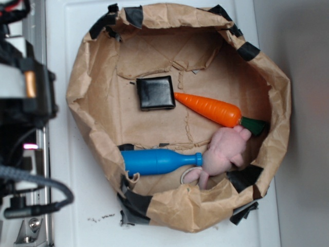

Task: Grab the black box.

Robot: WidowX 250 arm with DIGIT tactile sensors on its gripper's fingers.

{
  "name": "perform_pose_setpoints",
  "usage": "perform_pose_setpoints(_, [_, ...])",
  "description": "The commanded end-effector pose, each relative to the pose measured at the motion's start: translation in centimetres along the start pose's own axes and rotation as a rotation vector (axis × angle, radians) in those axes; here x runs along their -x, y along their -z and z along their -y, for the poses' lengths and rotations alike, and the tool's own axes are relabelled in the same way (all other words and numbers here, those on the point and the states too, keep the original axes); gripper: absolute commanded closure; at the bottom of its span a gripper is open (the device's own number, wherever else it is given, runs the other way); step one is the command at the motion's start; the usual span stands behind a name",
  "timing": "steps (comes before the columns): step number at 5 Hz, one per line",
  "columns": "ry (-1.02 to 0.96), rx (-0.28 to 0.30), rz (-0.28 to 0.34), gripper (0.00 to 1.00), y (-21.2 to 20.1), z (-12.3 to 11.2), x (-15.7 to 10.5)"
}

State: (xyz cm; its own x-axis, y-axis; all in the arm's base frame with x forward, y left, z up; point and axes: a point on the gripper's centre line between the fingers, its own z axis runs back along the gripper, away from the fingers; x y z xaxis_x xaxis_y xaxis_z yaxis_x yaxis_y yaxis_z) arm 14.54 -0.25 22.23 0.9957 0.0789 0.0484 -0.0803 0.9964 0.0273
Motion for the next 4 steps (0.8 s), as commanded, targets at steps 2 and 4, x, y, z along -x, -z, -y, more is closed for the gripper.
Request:
perform_pose_setpoints(2, [0.029,0.026,0.01,0.0,-0.7,-0.1,0.7])
perform_pose_setpoints(4, [-0.059,-0.035,0.134,0.0,3.4,-1.0,-8.1])
